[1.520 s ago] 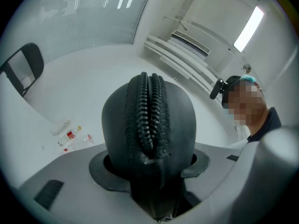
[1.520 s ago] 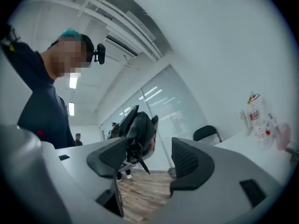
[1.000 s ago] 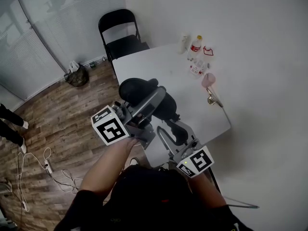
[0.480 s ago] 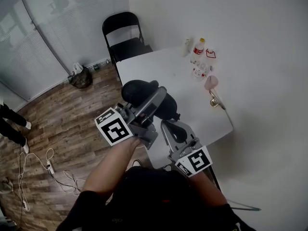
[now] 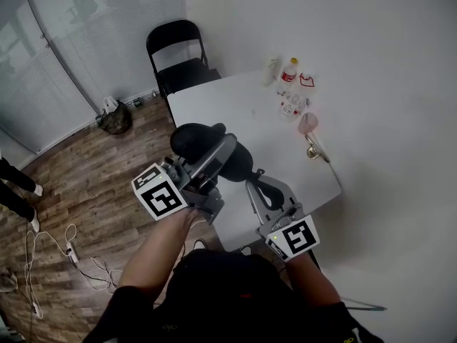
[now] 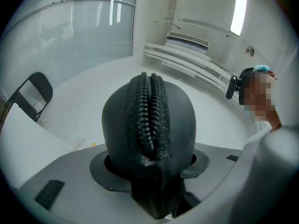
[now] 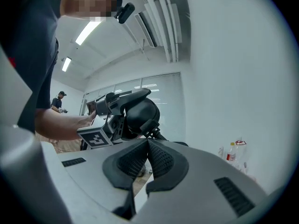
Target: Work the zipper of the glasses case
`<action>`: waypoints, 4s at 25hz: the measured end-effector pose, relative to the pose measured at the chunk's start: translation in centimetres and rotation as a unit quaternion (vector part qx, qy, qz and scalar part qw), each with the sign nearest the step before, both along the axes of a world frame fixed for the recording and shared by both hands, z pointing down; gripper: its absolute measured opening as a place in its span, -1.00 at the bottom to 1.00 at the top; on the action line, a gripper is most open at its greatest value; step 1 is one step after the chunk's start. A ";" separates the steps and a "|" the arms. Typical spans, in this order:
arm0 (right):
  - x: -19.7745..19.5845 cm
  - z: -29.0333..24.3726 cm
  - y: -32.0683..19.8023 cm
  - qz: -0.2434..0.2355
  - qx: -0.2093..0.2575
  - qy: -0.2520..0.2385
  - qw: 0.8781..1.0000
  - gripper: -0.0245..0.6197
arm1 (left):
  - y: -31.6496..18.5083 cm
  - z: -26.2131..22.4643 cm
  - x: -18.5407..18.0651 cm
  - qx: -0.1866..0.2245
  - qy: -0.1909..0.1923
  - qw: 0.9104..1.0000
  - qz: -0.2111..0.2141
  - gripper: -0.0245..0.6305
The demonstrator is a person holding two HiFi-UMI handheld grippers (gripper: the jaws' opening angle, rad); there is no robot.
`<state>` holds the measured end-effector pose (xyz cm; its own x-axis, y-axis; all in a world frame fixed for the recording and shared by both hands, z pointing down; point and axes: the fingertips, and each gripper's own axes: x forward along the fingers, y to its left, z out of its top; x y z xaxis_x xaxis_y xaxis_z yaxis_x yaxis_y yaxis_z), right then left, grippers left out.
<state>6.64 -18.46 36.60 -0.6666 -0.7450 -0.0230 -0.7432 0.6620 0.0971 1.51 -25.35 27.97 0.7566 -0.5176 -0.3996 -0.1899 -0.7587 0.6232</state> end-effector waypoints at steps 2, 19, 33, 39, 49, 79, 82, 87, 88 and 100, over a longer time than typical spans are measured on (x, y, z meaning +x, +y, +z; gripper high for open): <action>0.4 0.1 0.1 -0.007 0.010 0.026 1.000 -0.87 | 0.6 0.3 0.4 0.008 -0.015 1.000 0.017 -0.13; 1.1 0.2 0.1 -0.039 0.073 0.186 0.979 -0.87 | 2.7 4.1 2.4 -0.005 -0.085 0.990 0.110 -0.13; 0.2 0.9 0.6 -0.051 0.080 0.219 0.971 -0.87 | 6.6 7.7 5.1 0.046 -0.225 0.950 0.214 -0.12; 0.2 0.6 0.7 -0.059 0.088 0.220 0.970 -0.86 | 7.5 9.1 5.8 0.055 -0.251 0.937 0.237 -0.12; 0.1 -0.3 0.7 -0.057 0.104 0.233 0.965 -0.86 | 10.8 13.0 7.4 0.058 -0.325 0.892 0.310 -0.11; -0.7 3.2 3.2 -0.119 0.127 0.378 0.909 -0.84 | 12.3 23.1 6.6 0.126 -0.614 0.710 0.321 -0.11; -0.8 3.8 3.0 -0.125 0.125 0.388 0.904 -0.84 | 12.1 23.9 6.5 0.124 -0.629 0.696 0.325 -0.11; -1.0 4.8 3.2 -0.136 0.120 0.408 0.895 -0.84 | 12.1 25.4 6.2 0.124 -0.654 0.669 0.330 -0.11; -1.0 5.0 3.2 -0.138 0.118 0.412 0.893 -0.84 | 12.1 25.6 6.2 0.123 -0.657 0.666 0.331 -0.11; -1.6 7.6 3.9 -0.157 0.130 0.471 0.858 -0.85 | 12.5 28.3 5.8 0.128 -0.688 0.629 0.338 -0.11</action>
